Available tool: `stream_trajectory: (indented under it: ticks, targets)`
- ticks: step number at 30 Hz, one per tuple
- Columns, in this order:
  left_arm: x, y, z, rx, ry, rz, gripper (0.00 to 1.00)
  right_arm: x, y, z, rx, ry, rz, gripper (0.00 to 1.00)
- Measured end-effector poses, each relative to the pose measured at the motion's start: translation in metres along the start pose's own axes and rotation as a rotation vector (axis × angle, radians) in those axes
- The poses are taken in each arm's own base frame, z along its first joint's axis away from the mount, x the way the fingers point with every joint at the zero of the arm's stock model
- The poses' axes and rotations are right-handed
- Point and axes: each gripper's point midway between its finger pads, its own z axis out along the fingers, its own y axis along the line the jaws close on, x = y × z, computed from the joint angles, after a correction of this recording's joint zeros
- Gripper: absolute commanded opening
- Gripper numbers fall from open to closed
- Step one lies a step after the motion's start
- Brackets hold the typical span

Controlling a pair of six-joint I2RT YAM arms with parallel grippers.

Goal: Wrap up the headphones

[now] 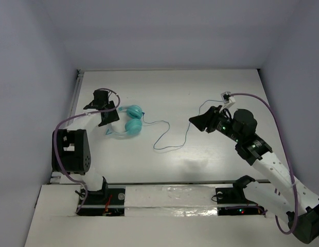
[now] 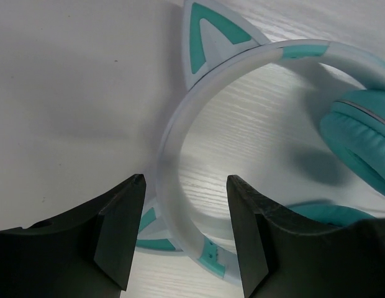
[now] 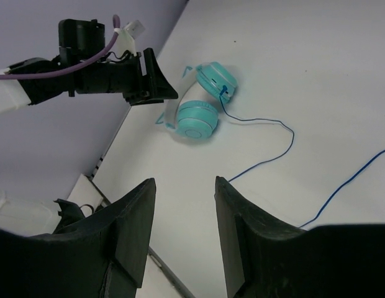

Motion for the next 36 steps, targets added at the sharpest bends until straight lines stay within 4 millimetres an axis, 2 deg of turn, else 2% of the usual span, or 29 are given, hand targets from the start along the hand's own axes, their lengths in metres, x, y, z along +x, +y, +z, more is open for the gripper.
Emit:
stream_trajectory:
  ticks: [8,15,19,22,23,25,29,32,33,36]
  targets:
    - [0.000,0.018,0.011,-0.097,0.020,0.059,0.51,-0.002,0.001,0.002,-0.007,-0.006,0.000,0.49]
    - [0.015,0.023,0.037,-0.121,0.096,0.084,0.44,0.000,0.000,0.003,-0.006,0.000,0.002,0.49]
    - [0.010,0.023,0.040,-0.119,0.087,0.083,0.40,-0.001,0.001,0.003,-0.009,-0.004,0.000,0.49]
    - [0.005,0.020,0.044,-0.109,0.086,0.082,0.23,-0.002,0.001,0.004,-0.009,-0.005,0.000,0.49]
    - [0.004,0.018,0.045,-0.106,0.086,0.083,0.12,-0.002,0.001,0.003,-0.009,-0.006,0.000,0.48]
    - [0.001,0.015,0.047,-0.093,0.088,0.095,0.02,-0.002,0.001,0.003,-0.006,-0.009,0.000,0.45]
    - [-0.002,0.005,0.048,-0.043,0.084,0.081,0.00,-0.004,-0.001,0.003,0.003,-0.017,0.000,0.42]
    - [-0.002,0.003,0.047,-0.029,0.087,0.078,0.00,-0.005,-0.002,0.004,0.009,-0.022,-0.001,0.29]
    - [-0.002,0.002,0.045,-0.018,0.090,0.074,0.00,-0.005,-0.002,0.004,0.010,-0.022,0.000,0.19]
    - [-0.007,-0.005,0.028,0.022,0.090,0.070,0.00,-0.005,-0.003,0.006,0.011,-0.021,-0.001,0.04]
